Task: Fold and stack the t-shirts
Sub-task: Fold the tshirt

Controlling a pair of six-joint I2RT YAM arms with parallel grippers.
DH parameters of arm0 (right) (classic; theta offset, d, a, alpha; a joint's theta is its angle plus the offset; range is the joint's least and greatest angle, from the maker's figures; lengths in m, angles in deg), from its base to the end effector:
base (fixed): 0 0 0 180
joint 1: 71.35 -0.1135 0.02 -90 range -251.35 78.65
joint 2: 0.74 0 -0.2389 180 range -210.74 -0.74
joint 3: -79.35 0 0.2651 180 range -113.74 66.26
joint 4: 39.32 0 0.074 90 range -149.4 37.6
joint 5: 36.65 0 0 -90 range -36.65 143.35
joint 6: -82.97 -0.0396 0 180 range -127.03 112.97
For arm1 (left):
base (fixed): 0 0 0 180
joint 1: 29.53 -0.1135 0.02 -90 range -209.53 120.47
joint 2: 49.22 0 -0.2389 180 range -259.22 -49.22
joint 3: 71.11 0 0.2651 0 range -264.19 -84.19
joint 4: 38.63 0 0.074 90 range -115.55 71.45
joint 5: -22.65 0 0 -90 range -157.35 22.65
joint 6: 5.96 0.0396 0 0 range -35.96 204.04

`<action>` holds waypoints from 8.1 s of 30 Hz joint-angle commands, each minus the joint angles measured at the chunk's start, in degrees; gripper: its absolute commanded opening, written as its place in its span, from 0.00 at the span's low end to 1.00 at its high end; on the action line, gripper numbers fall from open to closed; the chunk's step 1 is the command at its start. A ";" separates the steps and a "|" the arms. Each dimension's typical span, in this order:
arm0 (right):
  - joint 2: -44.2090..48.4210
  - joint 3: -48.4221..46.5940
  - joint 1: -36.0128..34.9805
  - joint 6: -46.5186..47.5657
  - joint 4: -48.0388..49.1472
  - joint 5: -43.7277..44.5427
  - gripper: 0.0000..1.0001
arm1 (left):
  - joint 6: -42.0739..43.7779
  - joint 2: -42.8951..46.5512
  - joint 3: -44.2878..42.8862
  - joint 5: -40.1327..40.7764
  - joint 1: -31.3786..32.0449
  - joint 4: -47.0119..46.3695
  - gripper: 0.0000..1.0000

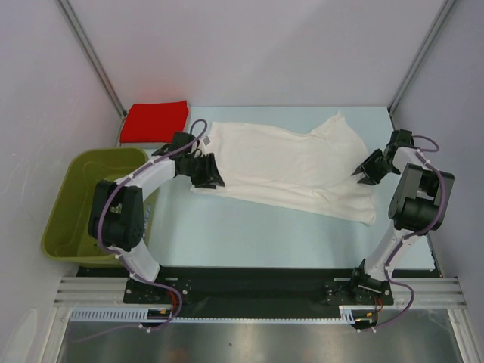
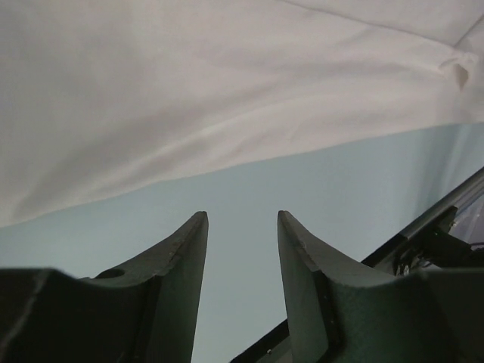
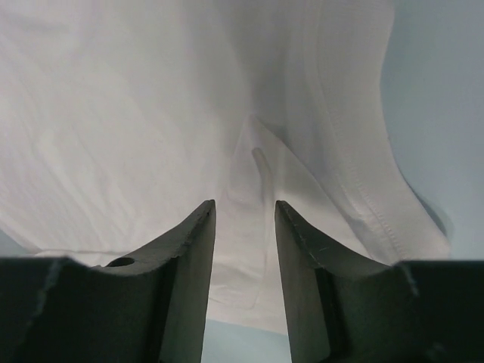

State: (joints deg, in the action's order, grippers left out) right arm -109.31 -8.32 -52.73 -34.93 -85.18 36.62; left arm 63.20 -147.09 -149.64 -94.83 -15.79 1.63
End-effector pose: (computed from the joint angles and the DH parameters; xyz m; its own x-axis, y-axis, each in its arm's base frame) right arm 0.3712 -0.1131 0.1425 -0.6768 0.7009 -0.2249 0.5826 0.6968 0.4184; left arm 0.3435 -0.1028 0.1682 -0.9387 -0.0954 -0.3313 0.1108 0.8265 -0.5520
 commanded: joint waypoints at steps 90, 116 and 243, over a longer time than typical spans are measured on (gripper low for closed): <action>14.36 15.70 2.66 9.09 -5.72 12.33 0.63 | -10.10 -12.17 -2.49 -11.62 -8.29 -11.53 0.47; 17.43 11.41 3.45 5.84 -20.30 27.72 0.56 | -3.68 -5.42 -1.87 -5.66 -9.87 -4.16 0.46; 0.91 0.14 -9.91 -8.32 3.51 -2.53 0.02 | -0.69 -18.68 -22.97 9.29 -8.82 2.70 0.00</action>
State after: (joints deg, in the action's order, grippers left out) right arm -107.19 -6.20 -62.51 -44.68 -80.04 31.61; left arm 63.05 -168.29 -171.61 -86.98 -24.40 5.08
